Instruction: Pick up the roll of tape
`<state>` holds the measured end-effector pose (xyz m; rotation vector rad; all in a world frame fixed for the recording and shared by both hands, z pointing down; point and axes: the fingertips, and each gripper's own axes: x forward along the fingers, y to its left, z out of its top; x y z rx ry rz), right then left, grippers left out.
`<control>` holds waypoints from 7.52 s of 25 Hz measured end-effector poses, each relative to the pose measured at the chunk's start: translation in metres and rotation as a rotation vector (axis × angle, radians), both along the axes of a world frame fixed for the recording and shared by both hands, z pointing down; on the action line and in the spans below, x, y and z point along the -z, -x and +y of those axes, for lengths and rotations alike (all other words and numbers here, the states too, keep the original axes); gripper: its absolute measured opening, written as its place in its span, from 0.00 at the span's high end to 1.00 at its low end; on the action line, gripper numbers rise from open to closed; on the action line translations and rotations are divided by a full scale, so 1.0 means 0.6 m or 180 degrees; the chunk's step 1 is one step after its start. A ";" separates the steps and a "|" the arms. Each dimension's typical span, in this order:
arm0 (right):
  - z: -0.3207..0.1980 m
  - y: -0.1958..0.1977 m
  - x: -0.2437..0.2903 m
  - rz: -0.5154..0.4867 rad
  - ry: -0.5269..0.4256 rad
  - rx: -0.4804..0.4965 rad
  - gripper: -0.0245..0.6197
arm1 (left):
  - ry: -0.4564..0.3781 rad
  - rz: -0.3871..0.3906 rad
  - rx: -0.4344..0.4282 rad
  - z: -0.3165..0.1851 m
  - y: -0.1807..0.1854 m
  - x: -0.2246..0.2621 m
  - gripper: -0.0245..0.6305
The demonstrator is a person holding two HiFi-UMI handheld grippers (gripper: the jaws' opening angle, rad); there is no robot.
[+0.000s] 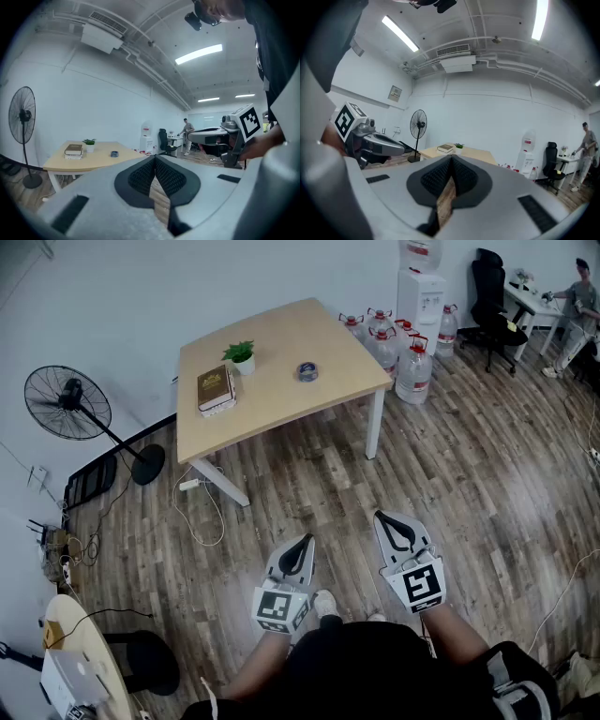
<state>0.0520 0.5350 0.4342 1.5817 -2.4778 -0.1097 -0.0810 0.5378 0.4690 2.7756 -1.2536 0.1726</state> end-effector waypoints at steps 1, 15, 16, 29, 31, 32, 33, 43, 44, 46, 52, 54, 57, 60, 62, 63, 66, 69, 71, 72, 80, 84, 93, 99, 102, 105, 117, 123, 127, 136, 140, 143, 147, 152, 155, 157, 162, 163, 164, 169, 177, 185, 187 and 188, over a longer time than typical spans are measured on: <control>-0.001 0.000 0.002 -0.0031 0.0009 -0.0007 0.97 | -0.0028 -0.0022 -0.0002 -0.004 0.003 0.006 0.96; -0.058 0.041 0.021 0.0205 -0.0150 0.0006 0.97 | -0.0178 0.0095 -0.0046 -0.065 0.054 0.039 0.96; -0.065 0.047 0.021 0.0200 -0.0146 0.0002 0.97 | -0.0194 0.0102 -0.0057 -0.072 0.061 0.041 0.96; -0.165 0.087 0.022 -0.0136 0.0056 -0.0160 0.97 | -0.0189 0.0183 -0.0227 -0.182 0.117 0.041 0.96; -0.184 0.075 0.019 -0.0160 0.0068 -0.0221 0.97 | -0.0169 0.0169 -0.0234 -0.200 0.113 0.036 0.96; -0.196 0.069 0.017 -0.0169 0.0082 -0.0247 0.97 | -0.0163 0.0179 -0.0242 -0.211 0.109 0.035 0.96; -0.209 0.062 0.016 -0.0169 0.0094 -0.0263 0.97 | -0.0159 0.0201 -0.0250 -0.224 0.104 0.035 0.96; -0.371 -0.001 0.011 -0.0251 0.0168 -0.0160 0.97 | -0.0127 0.0247 -0.0175 -0.380 0.047 0.039 0.96; -0.388 -0.010 0.011 -0.0249 0.0174 -0.0154 0.97 | -0.0126 0.0247 -0.0164 -0.395 0.040 0.040 0.96; -0.424 -0.027 0.014 -0.0250 0.0188 -0.0135 0.97 | -0.0116 0.0223 -0.0134 -0.425 0.028 0.039 0.96; -0.522 -0.078 0.022 -0.0283 0.0168 -0.0062 0.97 | -0.0077 0.0201 -0.0016 -0.515 -0.010 0.036 0.96; -0.551 -0.092 0.021 -0.0292 0.0160 -0.0060 0.97 | -0.0055 0.0177 0.0007 -0.541 -0.022 0.033 0.96; -0.591 -0.109 0.021 -0.0302 0.0136 -0.0035 0.97 | -0.0029 0.0125 0.0054 -0.578 -0.036 0.028 0.96; -0.625 -0.125 0.019 -0.0300 0.0134 0.0011 0.97 | 0.0000 0.0099 0.0133 -0.607 -0.043 0.026 0.96; -0.647 -0.134 0.018 -0.0295 0.0132 0.0035 0.97 | 0.0009 0.0082 0.0213 -0.627 -0.043 0.023 0.96; -0.658 -0.137 0.016 -0.0296 0.0133 0.0041 0.97 | 0.0014 0.0072 0.0248 -0.636 -0.044 0.021 0.96; -0.688 -0.140 0.009 -0.0320 0.0151 0.0053 0.97 | 0.0017 0.0069 0.0303 -0.663 -0.045 0.019 0.96; -0.720 -0.142 -0.007 -0.0338 0.0211 0.0060 0.97 | 0.0009 0.0101 0.0328 -0.692 -0.051 0.018 0.96; -0.744 -0.141 -0.014 -0.0356 0.0247 0.0064 0.97 | 0.0012 0.0135 0.0330 -0.713 -0.054 0.016 0.96; -0.757 -0.138 -0.017 -0.0359 0.0256 0.0068 0.97 | 0.0018 0.0151 0.0330 -0.725 -0.054 0.014 0.96; -0.892 -0.092 -0.010 -0.0306 0.0236 0.0139 0.97 | 0.0018 0.0168 0.0354 -0.854 -0.020 0.010 0.96; -0.967 -0.061 -0.003 -0.0303 0.0241 0.0143 0.97 | 0.0015 0.0160 0.0346 -0.932 0.008 0.015 0.96; -1.121 -0.017 -0.003 -0.0307 0.0305 0.0011 0.97 | 0.0049 0.0141 0.0200 -1.088 0.050 0.020 0.96; -1.179 -0.007 -0.025 -0.0313 0.0415 -0.0088 0.97 | 0.0063 0.0126 0.0074 -1.155 0.060 0.020 0.96; -1.202 -0.008 -0.039 -0.0304 0.0455 -0.0113 0.97 | 0.0057 0.0126 0.0045 -1.178 0.058 0.018 0.96; -1.225 -0.007 -0.054 -0.0279 0.0491 -0.0103 0.97 | 0.0088 0.0094 0.0056 -1.197 0.053 0.008 0.96; -1.314 -0.029 -0.178 -0.0136 0.1116 0.0248 0.60 | 0.0313 0.0035 0.0448 -1.237 0.023 -0.027 0.96; -1.335 -0.023 -0.292 0.0023 0.1583 0.0385 0.55 | 0.0403 0.0002 0.0617 -1.243 0.027 -0.049 0.96; -1.341 -0.014 -0.356 0.0140 0.1816 0.0465 0.54 | 0.0439 0.0001 0.0733 -1.244 0.037 -0.058 0.96; -1.355 -0.003 -0.464 0.0272 0.2199 0.0455 0.54 | 0.0552 -0.0034 0.0908 -1.234 0.064 -0.077 0.96; -1.358 0.004 -0.487 0.0334 0.2284 0.0448 0.55 | 0.0566 -0.0035 0.0969 -1.234 0.078 -0.080 0.96; -1.362 0.011 -0.496 0.0421 0.2301 0.0454 0.61 | 0.0588 -0.0052 0.0986 -1.233 0.085 -0.086 0.96; -1.368 0.017 -0.505 0.0440 0.2327 0.0431 0.69 | 0.0597 -0.0041 0.0987 -1.233 0.087 -0.086 0.96; -1.372 0.019 -0.510 0.0534 0.2339 0.0424 0.79 | 0.0533 -0.0036 0.0976 -1.237 0.092 -0.079 0.96; -1.372 0.017 -0.512 0.0565 0.2338 0.0400 0.81 | 0.0521 -0.0034 0.0981 -1.237 0.097 -0.076 0.96; -1.371 0.015 -0.510 0.0571 0.2311 0.0394 0.85 | 0.0521 -0.0030 0.0982 -1.235 0.098 -0.076 0.96; -1.370 0.012 -0.487 0.0576 0.2168 0.0393 0.85 | 0.0533 -0.0027 0.0976 -1.229 0.098 -0.076 0.96; -1.371 0.012 -0.478 0.0566 0.2124 0.0398 0.86 | 0.0534 -0.0025 0.0969 -1.228 0.096 -0.076 0.96; -1.372 0.012 -0.468 0.0554 0.2082 0.0394 0.86 | 0.0535 -0.0026 0.0958 -1.227 0.095 -0.077 0.96; -1.374 0.013 -0.387 0.0402 0.1782 0.0367 0.86 | 0.0475 -0.0018 0.0880 -1.225 0.080 -0.070 0.96; -1.382 0.011 -0.216 0.0186 0.1088 0.0393 0.86 | 0.0384 0.0011 0.0724 -1.237 0.061 -0.054 0.96; -1.363 0.000 -0.076 -0.0102 0.0566 0.0308 0.85 | 0.0238 0.0014 0.0635 -1.257 0.048 -0.025 0.96; -1.353 -0.006 -0.053 -0.0198 0.0472 0.0253 0.85 | 0.0176 0.0018 0.0638 -1.264 0.051 -0.013 0.96; -1.347 -0.009 -0.041 -0.0242 0.0419 0.0230 0.85 | 0.0146 0.0024 0.0639 -1.268 0.052 -0.007 0.96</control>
